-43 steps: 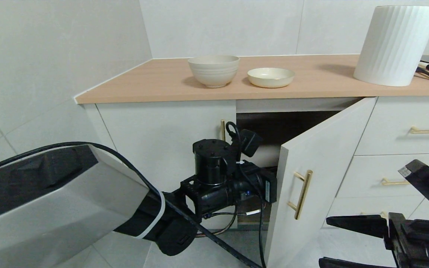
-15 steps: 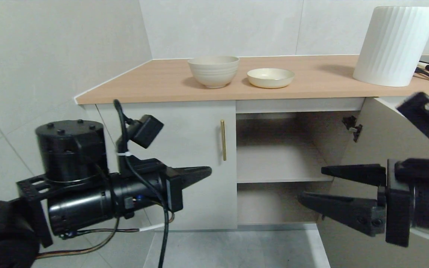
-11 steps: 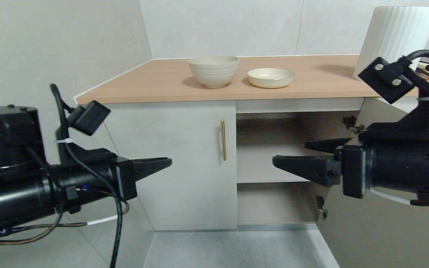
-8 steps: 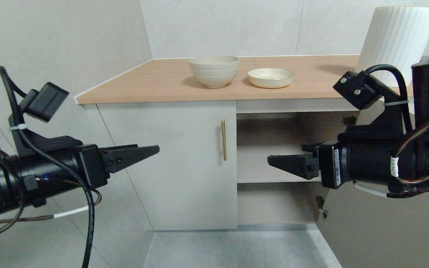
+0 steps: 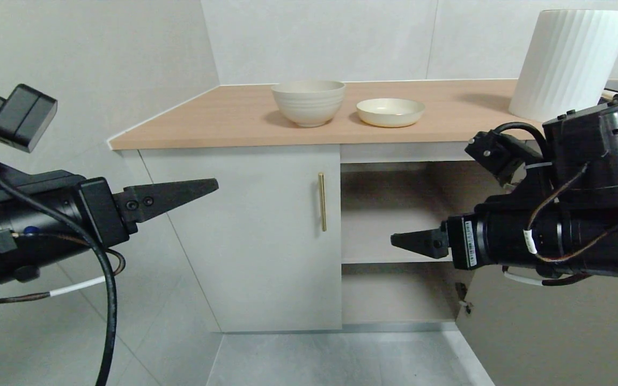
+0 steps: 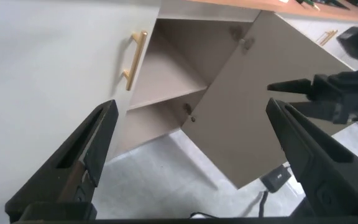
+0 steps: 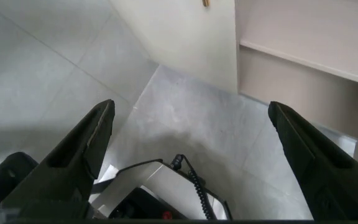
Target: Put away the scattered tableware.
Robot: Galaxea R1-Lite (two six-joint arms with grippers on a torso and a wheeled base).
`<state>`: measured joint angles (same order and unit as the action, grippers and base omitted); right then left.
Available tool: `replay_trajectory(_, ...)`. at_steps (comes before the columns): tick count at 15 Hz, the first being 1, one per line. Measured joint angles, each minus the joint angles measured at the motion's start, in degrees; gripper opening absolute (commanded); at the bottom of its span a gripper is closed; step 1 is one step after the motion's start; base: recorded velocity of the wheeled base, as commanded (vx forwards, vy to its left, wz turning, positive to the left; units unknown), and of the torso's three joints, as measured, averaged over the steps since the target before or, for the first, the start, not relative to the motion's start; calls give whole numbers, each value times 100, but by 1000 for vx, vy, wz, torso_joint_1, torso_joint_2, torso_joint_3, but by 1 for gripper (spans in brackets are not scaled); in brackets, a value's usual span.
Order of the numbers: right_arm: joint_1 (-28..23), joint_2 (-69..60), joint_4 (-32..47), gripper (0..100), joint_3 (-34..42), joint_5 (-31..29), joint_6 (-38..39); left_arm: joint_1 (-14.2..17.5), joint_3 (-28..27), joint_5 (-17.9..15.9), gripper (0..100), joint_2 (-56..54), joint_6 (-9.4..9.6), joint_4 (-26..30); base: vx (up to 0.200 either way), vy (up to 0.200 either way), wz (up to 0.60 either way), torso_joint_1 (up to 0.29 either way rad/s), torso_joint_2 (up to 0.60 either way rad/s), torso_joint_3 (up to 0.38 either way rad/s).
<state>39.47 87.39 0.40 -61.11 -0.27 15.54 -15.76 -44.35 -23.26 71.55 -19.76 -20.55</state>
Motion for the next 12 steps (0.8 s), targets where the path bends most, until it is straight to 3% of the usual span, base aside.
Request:
replay_trajectory(4, -155, 127, -40, 100, -32, 0, 7, -22, 0, -6, 100, 0, 6, 96, 0, 0, 0, 0, 0, 0)
replay_trajectory(12, -235, 177, -51, 100, -62, 59, 240, -60, -11, -17, 100, 39, 11, 195, 200, 0, 0, 5, 3, 6)
